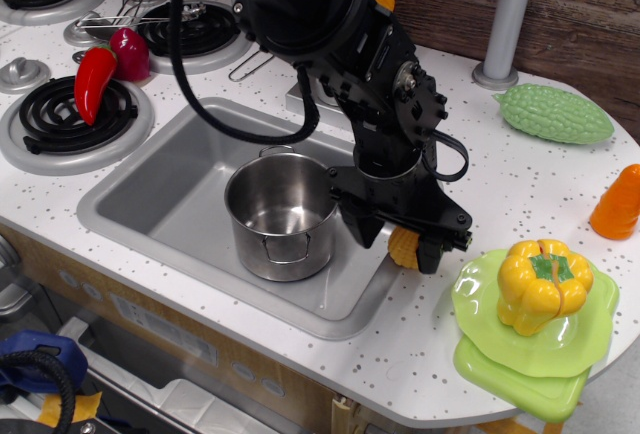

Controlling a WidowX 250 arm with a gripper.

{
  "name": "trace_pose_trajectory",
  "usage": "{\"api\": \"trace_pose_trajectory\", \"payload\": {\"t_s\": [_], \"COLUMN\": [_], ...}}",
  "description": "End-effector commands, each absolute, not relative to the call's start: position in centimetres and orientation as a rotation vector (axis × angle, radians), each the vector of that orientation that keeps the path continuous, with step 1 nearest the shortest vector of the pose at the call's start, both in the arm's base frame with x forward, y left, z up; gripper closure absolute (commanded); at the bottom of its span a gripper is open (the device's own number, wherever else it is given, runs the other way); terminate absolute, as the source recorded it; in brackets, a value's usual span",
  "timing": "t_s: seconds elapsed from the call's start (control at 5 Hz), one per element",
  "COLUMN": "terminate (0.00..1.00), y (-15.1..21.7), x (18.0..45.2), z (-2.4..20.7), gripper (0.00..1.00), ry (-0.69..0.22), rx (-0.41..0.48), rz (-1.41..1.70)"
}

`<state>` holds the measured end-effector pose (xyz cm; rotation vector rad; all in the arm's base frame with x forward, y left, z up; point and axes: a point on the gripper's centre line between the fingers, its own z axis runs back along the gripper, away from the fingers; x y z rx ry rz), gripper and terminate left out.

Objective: Put corn in pot which is in sink

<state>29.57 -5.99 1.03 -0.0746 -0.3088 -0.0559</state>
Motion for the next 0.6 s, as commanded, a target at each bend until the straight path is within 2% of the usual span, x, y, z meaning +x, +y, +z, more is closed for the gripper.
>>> {"api": "trace_pose_trajectory", "payload": {"t_s": [0.0, 0.2, 0.4], "terminate": [0.00, 0.00, 0.00], "y": [-6.1, -6.0, -4.4], "x": [30.4, 30.5, 30.1], "z": [2.0, 2.8, 5.2], "gripper": [1.00, 1.00, 1.00], "ry": [-0.347, -0.328, -0.301], "rx": [-0.054, -0.012, 0.036], "rz": [-0.065, -0.084, -0.115]}}
